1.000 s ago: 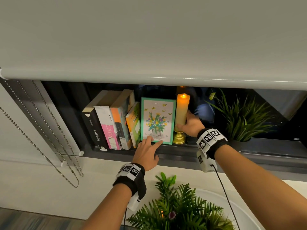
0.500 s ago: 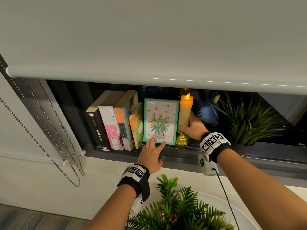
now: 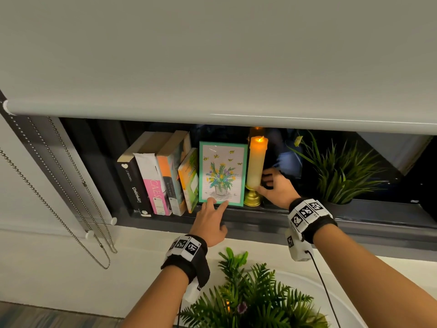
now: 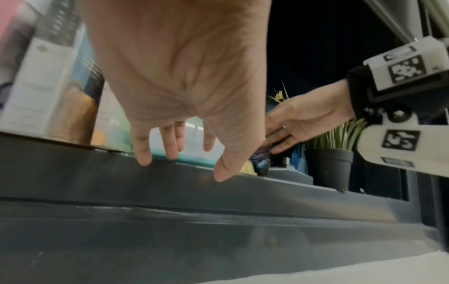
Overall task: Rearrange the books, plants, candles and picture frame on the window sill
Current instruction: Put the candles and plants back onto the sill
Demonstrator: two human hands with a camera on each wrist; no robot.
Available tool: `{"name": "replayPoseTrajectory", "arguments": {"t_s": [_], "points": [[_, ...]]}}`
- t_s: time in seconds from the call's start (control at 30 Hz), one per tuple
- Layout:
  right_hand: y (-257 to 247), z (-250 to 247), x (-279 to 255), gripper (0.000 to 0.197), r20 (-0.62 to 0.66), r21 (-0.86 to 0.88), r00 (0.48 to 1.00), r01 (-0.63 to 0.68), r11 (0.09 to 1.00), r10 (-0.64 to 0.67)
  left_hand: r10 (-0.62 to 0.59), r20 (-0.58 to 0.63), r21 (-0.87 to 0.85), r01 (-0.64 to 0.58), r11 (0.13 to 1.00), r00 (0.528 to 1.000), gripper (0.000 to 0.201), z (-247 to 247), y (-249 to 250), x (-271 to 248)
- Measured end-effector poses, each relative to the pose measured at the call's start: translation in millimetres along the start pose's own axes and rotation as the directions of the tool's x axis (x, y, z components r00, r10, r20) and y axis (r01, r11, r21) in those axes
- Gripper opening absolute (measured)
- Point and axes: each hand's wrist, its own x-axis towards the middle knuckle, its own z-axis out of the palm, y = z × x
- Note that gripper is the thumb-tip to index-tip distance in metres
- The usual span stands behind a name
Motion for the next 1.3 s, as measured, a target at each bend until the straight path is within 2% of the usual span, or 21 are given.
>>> {"name": "replayPoseTrajectory", "arguments": {"t_s": [0.1, 0.2, 0.37, 0.47, 0.63, 0.87, 1.0, 1.2, 1.27, 1.3], "points": [[8, -6, -11, 0.055, -0.036, 0.060, 0.998, -0.039, 0.997, 0.041, -0.027, -0.021, -0.133, 0.024, 0.991, 0.999, 0.059, -5, -2, -11], [19, -8, -34, 0.048, -0.037, 0.099, 0.997, -0.061, 0.993, 0.065, -0.058, -0.016, -0.170, 0.054, 0.984, 0.998, 0.050, -11, -8, -27], [33, -20, -87, 0.030, 0.015, 0.125, 1.000, 0.006, 0.992, -0.008, -0.066, -0.007, -0.188, 0.064, 0.980, 0.998, 0.033, -15, -10, -63], [46, -20, -126, 0.021, 0.064, 0.093, 0.997, 0.030, 0.995, -0.037, -0.047, 0.016, -0.210, 0.049, 0.976, 0.999, 0.027, -6, 4, -88], [67, -10, -185, 0.012, 0.229, -0.015, 0.973, 0.018, 1.000, -0.014, 0.002, 0.089, -0.297, 0.025, 0.955, 0.996, 0.020, 13, 37, -111], [89, -24, -232, 0.005, 0.246, -0.040, 0.967, 0.081, 0.996, -0.068, 0.040, 0.173, -0.334, 0.020, 0.942, 0.984, 0.020, 29, 82, -131], [95, -23, -256, 0.022, 0.387, -0.047, 0.918, 0.108, 0.993, -0.081, 0.078, 0.150, -0.324, -0.026, 0.946, 0.986, 0.018, 31, 112, -136], [109, -18, -291, 0.030, 0.603, -0.115, 0.771, 0.337, 0.935, -0.204, 0.089, 0.176, -0.309, -0.031, 0.951, 0.980, 0.013, 44, 143, -157], [118, -17, -297, 0.034, 0.611, -0.121, 0.764, 0.349, 0.929, -0.207, 0.110, 0.158, -0.281, -0.062, 0.958, 0.981, 0.012, 50, 148, -166], [122, -18, -299, 0.035, 0.585, -0.103, 0.781, 0.339, 0.935, -0.219, 0.121, 0.146, -0.270, -0.078, 0.960, 0.982, 0.012, 53, 150, -171]]}}
